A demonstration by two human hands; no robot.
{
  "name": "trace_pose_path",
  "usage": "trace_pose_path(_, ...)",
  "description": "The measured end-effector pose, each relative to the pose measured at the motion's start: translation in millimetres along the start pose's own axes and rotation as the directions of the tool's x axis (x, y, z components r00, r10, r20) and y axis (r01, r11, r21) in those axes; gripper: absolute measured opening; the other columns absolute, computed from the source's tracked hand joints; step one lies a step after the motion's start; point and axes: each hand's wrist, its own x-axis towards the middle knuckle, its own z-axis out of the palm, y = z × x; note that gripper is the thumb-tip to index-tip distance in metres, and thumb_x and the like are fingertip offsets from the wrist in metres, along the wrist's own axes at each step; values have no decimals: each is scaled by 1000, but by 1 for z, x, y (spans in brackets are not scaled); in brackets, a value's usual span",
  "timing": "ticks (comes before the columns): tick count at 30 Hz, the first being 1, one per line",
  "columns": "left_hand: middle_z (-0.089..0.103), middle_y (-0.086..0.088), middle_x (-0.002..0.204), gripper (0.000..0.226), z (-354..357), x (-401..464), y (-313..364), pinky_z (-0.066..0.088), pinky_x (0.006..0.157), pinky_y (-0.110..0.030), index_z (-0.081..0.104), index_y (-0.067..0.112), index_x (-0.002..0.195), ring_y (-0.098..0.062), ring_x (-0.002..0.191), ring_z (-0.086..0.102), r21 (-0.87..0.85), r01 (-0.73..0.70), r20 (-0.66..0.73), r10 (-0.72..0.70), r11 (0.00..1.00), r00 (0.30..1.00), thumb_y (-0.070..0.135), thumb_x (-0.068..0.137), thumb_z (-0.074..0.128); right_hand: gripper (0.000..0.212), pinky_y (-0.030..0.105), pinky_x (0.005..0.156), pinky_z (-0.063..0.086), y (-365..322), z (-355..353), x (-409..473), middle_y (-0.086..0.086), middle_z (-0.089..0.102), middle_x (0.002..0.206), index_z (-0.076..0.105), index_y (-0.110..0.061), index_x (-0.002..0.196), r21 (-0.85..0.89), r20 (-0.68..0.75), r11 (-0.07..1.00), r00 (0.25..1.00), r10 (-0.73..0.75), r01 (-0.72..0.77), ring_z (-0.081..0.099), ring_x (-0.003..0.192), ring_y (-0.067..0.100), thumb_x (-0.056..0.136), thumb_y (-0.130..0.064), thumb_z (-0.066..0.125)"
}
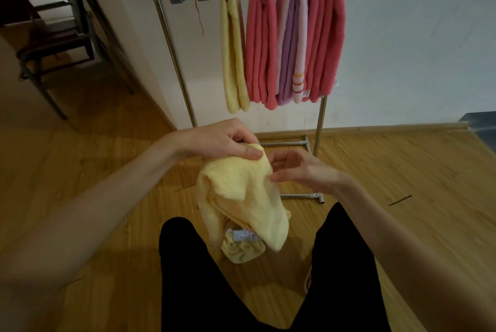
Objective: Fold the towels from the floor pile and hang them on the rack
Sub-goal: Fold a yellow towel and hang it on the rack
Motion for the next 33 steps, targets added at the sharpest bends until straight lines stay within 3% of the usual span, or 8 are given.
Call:
trace_pose_path(4, 66, -6, 72, 19, -6, -4, -1, 44, 54, -16, 72, 7, 87, -13, 65, 61, 3, 20, -70, -20, 1000, 997, 21, 91, 59, 31, 44, 90, 49, -13, -7, -5, 24, 64, 101, 59, 12, 99, -122, -48, 993, 999, -11, 5, 62, 96, 32, 83, -12, 69)
trace_pose_path(11, 53, -26, 69, 57, -9, -13, -13, 37, 52, -28, 63, -10, 84, -34, 59, 49, 131, 38, -160, -17, 991, 987, 47, 84, 63, 15, 20, 68, 49, -41, -27, -16, 5, 62, 83, 56, 5, 95, -200, -84, 979, 994, -65, 47, 61, 77, 13, 89, -9, 59)
trace_pose_path(18, 64, -14, 74, 38, -16, -21, -9, 42, 52, -30, 69, 5, 86, -22, 62, 58, 277, 91, -191, -39, 956, 981, 43, 83, 66, 16, 25, 62, 41, -49, -36, -6, 3, 54, 76, 59, -11, 87, -544, -218, 838, 956, -198, 49, 50, 68, 13, 86, -26, 59)
trace_pose_path(22, 63, -21, 82, 34, -28, -28, -13, 46, 59, -34, 66, 1, 92, -35, 74, 60, 230, 80, -229, -26, 970, 973, 34, 84, 67, 19, 17, 61, 39, -67, -46, -3, 1, 51, 74, 57, -11, 87, -675, -251, 735, 916, -311, 65, 47, 67, 8, 85, -29, 54)
trace_pose_path(24, 60, -9, 73, 22, -35, -34, -16, 46, 57, -25, 63, 16, 106, -25, 65, 59, 101, 30, -288, 0, 994, 958, 27, 86, 63, 19, 17, 64, 42, -78, -55, 0, 9, 55, 81, 56, -7, 93, -688, -252, 721, 907, -339, 78, 51, 73, 11, 86, -25, 55)
trace_pose_path(27, 57, -11, 79, 37, -48, -40, -19, 46, 59, -18, 48, 32, 128, -17, 68, 56, -49, -23, -339, 5, 999, 941, 19, 94, 53, 19, 29, 67, 45, -94, -67, 10, 16, 52, 88, 48, -7, 103, -663, -153, 739, 945, -290, 120, 51, 76, 19, 88, -11, 59)
trace_pose_path(30, 60, 19, 98, 23, -64, -40, -15, 43, 76, -6, 61, 21, 111, 7, 89, 56, 111, 16, -292, 17, 994, 956, 10, 98, 46, 26, 38, 72, 51, -113, -73, 23, 11, 58, 95, 51, -18, 108, -759, 6, 632, 971, -239, 160, 58, 83, 23, 88, -5, 60)
trace_pose_path(33, 59, 16, 94, 27, -86, -39, -14, 39, 80, -9, 68, 15, 93, 7, 91, 53, 315, 73, -193, -11, 946, 981, 5, 97, 43, 30, 28, 86, 50, -134, -70, 38, -10, 61, 105, 61, -24, 106, -828, 117, 535, 985, -125, 166, 60, 98, 13, 89, 0, 57)
